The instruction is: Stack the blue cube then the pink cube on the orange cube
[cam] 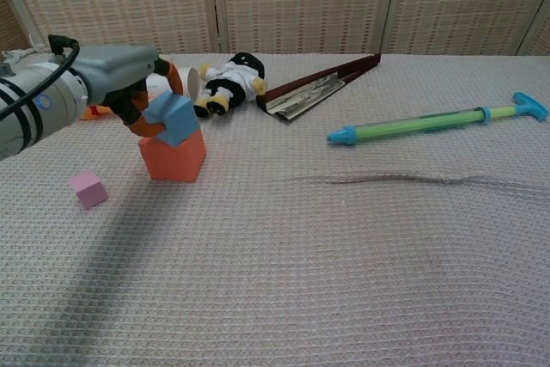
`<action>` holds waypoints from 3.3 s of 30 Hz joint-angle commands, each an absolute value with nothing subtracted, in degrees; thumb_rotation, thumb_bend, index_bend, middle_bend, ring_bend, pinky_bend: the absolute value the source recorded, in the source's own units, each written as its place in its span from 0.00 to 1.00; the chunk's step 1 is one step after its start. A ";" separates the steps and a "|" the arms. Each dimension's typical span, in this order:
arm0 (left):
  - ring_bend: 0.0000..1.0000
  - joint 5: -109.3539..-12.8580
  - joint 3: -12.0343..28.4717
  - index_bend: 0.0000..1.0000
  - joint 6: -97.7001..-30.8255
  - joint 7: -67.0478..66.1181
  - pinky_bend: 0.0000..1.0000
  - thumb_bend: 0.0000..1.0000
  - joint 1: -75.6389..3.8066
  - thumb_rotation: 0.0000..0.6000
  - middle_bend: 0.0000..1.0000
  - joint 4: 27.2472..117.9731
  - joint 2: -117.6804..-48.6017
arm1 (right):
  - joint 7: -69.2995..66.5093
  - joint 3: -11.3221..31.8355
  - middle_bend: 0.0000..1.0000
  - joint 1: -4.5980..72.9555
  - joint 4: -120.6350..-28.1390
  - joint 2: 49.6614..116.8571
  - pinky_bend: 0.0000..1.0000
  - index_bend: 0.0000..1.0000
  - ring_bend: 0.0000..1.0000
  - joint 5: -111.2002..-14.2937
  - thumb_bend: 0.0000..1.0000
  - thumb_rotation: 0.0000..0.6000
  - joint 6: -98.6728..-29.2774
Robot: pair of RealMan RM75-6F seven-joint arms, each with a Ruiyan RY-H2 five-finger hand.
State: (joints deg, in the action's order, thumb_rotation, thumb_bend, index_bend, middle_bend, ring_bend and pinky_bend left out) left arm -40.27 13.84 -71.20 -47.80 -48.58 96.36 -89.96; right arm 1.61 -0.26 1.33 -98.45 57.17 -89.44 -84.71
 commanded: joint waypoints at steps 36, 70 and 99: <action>1.00 -39.41 13.94 0.40 -70.56 -46.08 1.00 0.35 -49.01 1.00 1.00 97.01 -88.45 | 2.20 -0.04 0.00 1.49 -98.42 57.32 0.00 0.00 0.00 -88.69 0.06 1.00 -84.17; 1.00 -40.15 13.22 0.10 -70.22 -45.20 1.00 0.34 -49.40 1.00 1.00 95.25 -89.04 | 2.32 -0.11 0.00 1.40 -98.59 57.05 0.00 0.00 0.00 -88.62 0.06 1.00 -84.10; 1.00 -59.60 0.05 0.23 -76.02 -31.73 1.00 0.35 -35.98 1.00 1.00 110.29 -76.17 | 1.97 -0.41 0.00 1.02 -98.82 56.77 0.00 0.00 0.00 -89.46 0.06 1.00 -84.78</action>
State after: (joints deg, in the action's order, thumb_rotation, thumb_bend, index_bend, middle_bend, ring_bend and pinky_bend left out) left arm -54.32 3.81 -75.00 -36.62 -39.71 107.95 -78.81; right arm 1.97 -0.41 1.01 -98.81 56.76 -89.45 -84.79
